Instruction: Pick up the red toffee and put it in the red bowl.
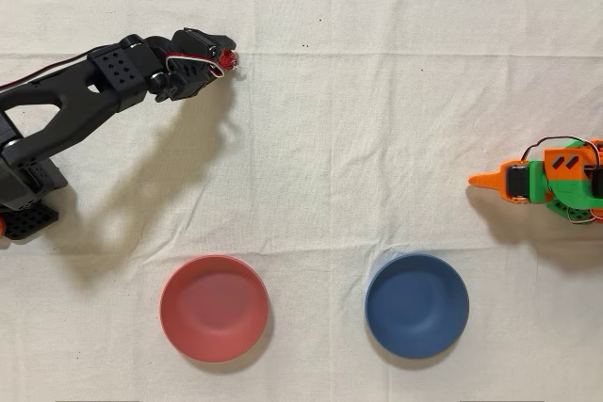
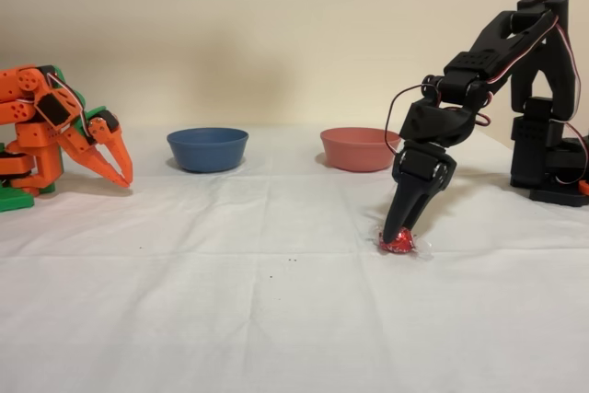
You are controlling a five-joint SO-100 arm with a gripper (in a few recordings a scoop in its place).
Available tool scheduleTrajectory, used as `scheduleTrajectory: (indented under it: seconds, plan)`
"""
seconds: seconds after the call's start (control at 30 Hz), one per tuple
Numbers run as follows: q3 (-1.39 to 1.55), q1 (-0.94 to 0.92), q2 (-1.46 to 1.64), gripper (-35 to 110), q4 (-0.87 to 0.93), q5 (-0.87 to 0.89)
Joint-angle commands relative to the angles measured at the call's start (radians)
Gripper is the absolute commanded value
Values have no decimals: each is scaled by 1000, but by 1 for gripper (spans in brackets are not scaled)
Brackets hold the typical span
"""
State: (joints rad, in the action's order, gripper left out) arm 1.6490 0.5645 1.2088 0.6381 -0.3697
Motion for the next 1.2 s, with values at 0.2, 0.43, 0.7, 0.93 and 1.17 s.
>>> scheduleTrajectory:
  seconds: [0.2,0.43,0.7,0.93,1.17]
  plan:
    - [-31,8,35,10,9,-2]
    - [8,3,74,10,12,5]
    - [71,-9,170,10,37,5]
    - [183,-18,330,10,69,5]
    - [290,-37,531,10,149,6]
